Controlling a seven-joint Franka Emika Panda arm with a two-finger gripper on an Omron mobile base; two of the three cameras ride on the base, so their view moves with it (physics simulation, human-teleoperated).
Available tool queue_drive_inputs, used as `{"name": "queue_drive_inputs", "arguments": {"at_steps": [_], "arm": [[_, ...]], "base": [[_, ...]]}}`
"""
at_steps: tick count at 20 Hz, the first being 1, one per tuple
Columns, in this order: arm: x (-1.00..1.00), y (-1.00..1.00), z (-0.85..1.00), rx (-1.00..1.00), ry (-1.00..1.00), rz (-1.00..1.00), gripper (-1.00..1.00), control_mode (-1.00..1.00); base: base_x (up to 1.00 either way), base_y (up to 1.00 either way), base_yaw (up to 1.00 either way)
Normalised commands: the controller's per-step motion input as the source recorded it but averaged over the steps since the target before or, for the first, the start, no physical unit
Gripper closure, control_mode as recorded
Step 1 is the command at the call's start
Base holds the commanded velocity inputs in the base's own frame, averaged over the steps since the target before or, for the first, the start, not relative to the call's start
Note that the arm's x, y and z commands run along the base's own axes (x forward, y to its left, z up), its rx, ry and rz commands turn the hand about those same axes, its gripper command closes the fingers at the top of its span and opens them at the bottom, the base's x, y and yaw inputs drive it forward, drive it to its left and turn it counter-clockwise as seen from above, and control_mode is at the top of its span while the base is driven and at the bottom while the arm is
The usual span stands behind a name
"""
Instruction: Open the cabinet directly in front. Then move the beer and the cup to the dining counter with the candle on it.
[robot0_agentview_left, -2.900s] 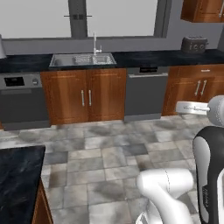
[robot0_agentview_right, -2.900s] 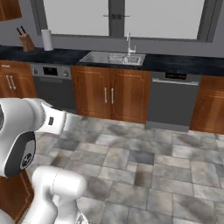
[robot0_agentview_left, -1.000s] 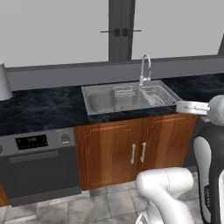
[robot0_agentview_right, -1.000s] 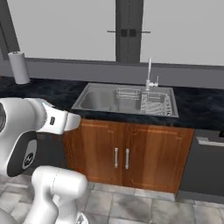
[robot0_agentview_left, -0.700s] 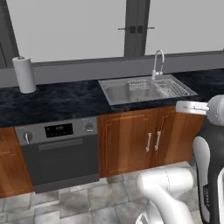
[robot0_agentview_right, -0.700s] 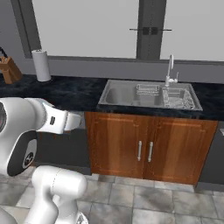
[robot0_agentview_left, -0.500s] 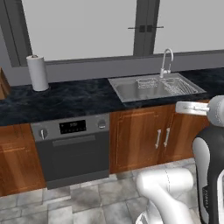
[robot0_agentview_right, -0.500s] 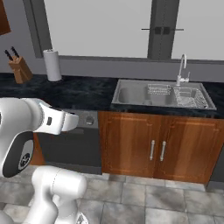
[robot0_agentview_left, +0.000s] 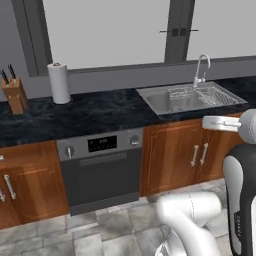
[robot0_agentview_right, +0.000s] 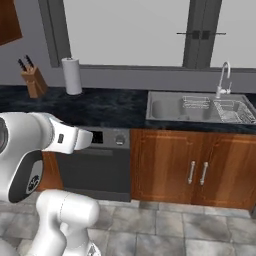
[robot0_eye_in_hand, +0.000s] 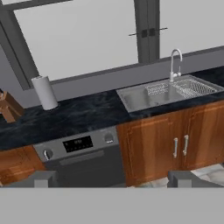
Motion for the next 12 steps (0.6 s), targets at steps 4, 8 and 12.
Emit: {"name": "queue_drive_inputs", "arguments": {"at_steps": [4, 8, 12], "arm": [[0.00, 0.00, 0.00, 0.00, 0.00, 0.00, -1.00, 1.00], [0.00, 0.00, 0.00, 0.00, 0.00, 0.00, -1.00, 1.00], [0.00, 0.00, 0.00, 0.00, 0.00, 0.00, -1.00, 1.00]], "base": [[0.44, 1.00, -0.02], [0.53, 1.00, 0.09], [0.01, 1.00, 0.12]]}}
